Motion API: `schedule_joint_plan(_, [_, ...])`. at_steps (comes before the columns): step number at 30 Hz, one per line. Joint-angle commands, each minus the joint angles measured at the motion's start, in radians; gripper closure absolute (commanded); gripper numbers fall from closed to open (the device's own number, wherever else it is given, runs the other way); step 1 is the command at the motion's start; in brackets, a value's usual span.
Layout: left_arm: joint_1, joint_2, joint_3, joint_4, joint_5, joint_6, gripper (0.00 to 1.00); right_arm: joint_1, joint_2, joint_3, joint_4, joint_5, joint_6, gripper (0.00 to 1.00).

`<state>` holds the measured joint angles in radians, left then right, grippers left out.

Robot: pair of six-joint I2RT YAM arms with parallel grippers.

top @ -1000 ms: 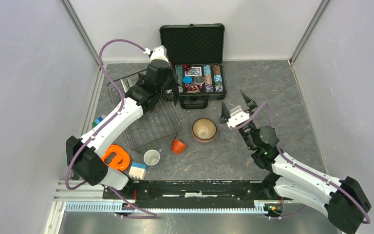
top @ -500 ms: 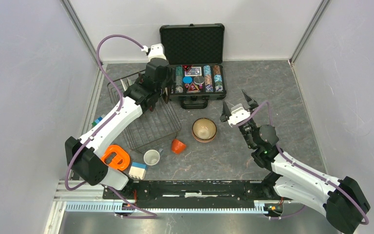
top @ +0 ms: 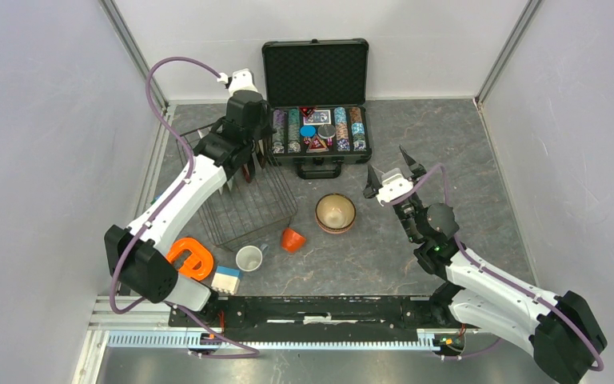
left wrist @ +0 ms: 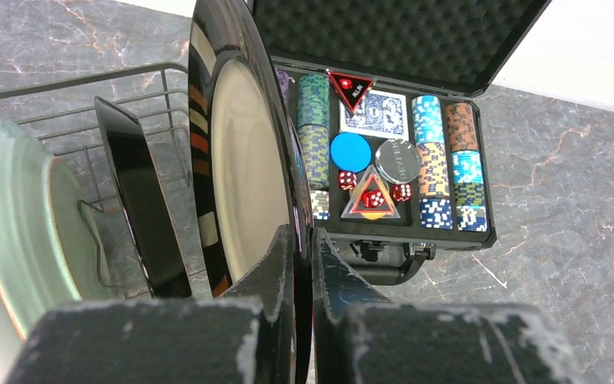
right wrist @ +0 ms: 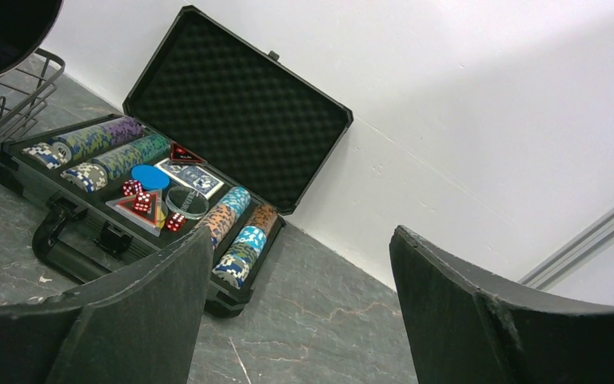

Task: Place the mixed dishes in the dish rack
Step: Insert the plate into the dish rack.

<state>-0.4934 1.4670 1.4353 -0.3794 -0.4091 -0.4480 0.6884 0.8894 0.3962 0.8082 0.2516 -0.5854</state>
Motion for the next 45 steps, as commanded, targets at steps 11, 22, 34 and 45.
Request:
schedule_joint_plan(11, [0.058,-0.029,-0.093,0.284,-0.021,-0.065,0.98,-0.016,-0.012,0.001,0.005,-0.017,0.017,0.15])
schedule_joint_plan(22, [0.115,-0.002,-0.183,0.375,0.076,-0.049,0.98,-0.026,-0.003,-0.005,0.005,-0.022,0.019,0.15])
schedule_joint_plan(34, [0.141,0.032,-0.149,0.327,0.108,-0.127,0.98,-0.033,0.009,-0.006,0.008,-0.028,0.024,0.15])
schedule_joint_plan(45, [0.153,0.083,-0.165,0.294,0.115,-0.176,0.68,-0.045,0.013,-0.011,0.003,-0.027,0.019,0.15])
